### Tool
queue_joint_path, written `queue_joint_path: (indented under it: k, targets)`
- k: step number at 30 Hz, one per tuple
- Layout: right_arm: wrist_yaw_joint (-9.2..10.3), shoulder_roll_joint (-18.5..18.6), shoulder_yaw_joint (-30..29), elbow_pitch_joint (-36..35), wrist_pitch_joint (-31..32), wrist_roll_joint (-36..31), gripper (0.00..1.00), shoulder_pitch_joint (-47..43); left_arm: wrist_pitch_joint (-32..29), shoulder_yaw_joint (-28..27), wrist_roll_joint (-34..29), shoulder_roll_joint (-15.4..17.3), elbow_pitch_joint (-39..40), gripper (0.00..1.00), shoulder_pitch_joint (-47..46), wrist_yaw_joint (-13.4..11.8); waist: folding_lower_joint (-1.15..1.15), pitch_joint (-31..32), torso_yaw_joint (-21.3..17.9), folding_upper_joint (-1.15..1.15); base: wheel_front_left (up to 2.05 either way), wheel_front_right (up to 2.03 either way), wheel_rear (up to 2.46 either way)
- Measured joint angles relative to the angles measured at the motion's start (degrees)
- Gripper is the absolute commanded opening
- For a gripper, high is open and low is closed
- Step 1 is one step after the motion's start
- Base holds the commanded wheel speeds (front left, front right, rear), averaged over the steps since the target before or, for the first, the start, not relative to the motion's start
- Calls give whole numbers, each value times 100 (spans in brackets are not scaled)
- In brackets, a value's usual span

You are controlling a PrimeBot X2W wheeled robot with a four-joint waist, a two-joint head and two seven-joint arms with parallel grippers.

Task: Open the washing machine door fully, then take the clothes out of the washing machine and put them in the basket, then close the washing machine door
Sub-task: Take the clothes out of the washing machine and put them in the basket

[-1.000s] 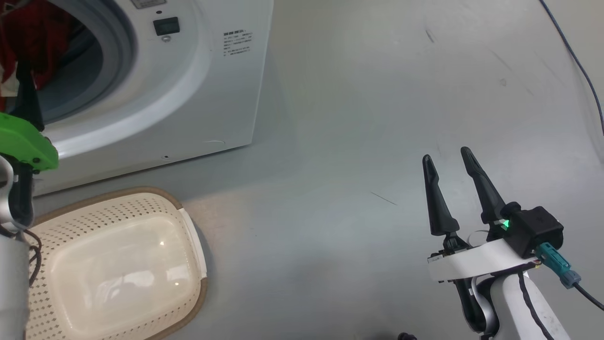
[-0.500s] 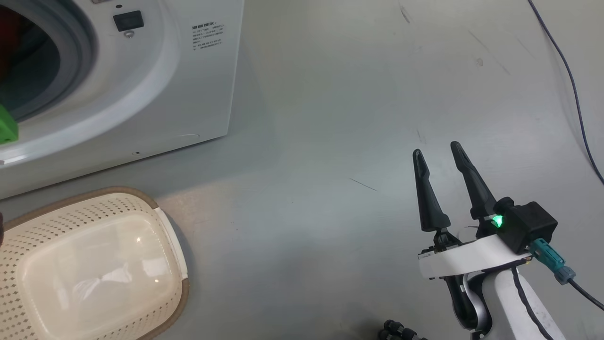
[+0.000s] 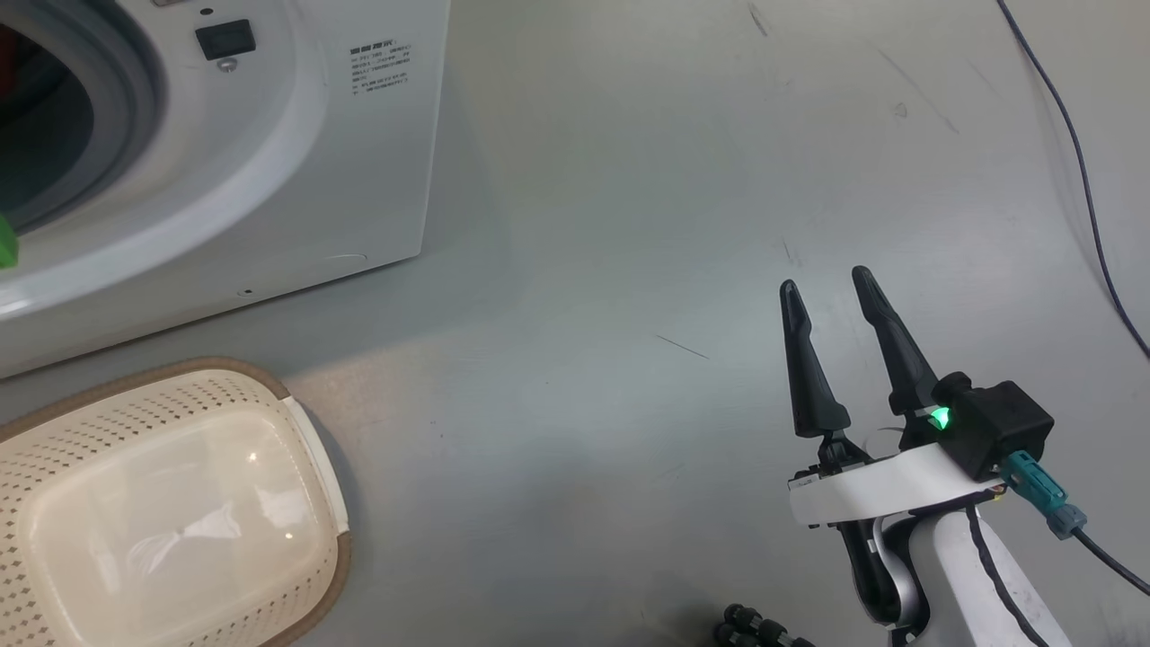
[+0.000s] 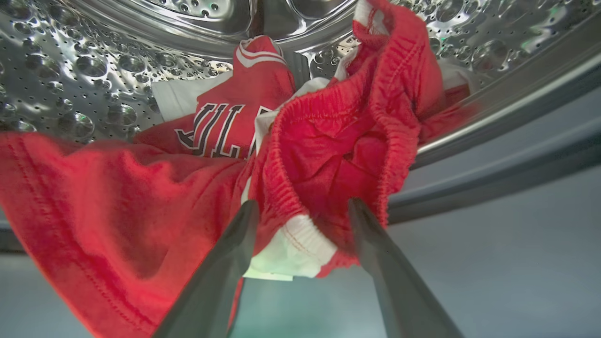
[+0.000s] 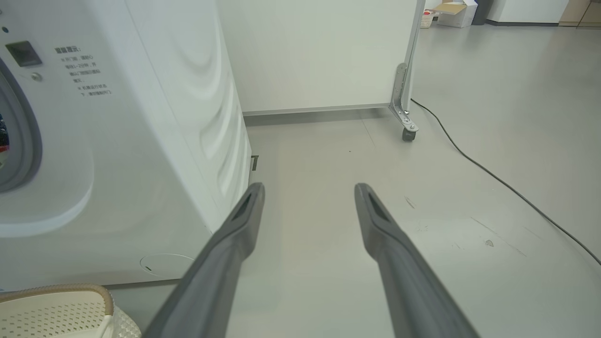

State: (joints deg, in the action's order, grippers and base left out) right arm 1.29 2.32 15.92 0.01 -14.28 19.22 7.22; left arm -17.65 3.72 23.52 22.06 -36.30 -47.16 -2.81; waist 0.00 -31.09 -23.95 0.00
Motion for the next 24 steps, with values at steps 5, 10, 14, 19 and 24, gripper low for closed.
queue_joint_path:
  k: [5,10,14,19,24]
  targets:
    - [38,0,34,1,0,1,100,42,-101,-25,3,-3,-242,100,-91,-44,0,4,-30,0,0,0,0]
    - [66,0,67,1,0,2,100,48,-199,-26,12,-11,-432,100,-191,-51,0,5,-51,0,0,0,0]
    - [89,0,68,1,0,2,100,52,-229,-56,51,-41,-582,76,-293,-51,0,-2,-57,0,0,0,0]
    - [98,0,54,0,0,8,100,58,-210,-55,62,-103,-653,0,-389,-49,0,-3,-43,0,0,0,0]
    - [141,0,-43,1,0,43,100,87,83,-14,62,-189,-738,0,-402,15,0,49,19,0,0,0,0]
